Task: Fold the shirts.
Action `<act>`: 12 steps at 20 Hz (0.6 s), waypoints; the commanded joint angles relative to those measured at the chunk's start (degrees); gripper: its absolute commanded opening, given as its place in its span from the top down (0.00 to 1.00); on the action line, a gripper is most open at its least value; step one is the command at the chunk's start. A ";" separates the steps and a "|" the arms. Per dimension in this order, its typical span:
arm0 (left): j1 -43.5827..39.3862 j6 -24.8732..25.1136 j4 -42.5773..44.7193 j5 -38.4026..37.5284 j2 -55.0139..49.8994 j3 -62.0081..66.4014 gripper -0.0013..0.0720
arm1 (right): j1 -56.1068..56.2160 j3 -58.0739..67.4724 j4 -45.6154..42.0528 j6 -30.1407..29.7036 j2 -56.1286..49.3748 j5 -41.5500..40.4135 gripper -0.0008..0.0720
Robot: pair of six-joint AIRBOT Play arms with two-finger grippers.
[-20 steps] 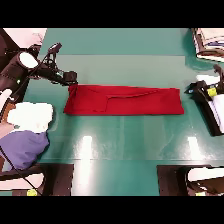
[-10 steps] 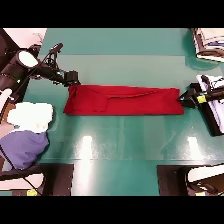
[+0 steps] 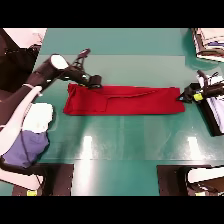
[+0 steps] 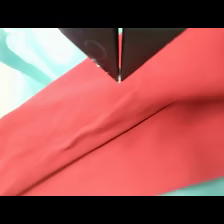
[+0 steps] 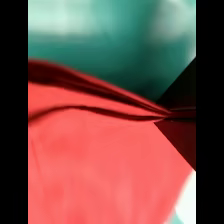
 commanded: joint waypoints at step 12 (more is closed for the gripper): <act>-11.41 -4.61 -0.90 6.73 -19.17 14.34 0.95 | 19.65 29.92 10.67 11.47 9.03 9.11 0.96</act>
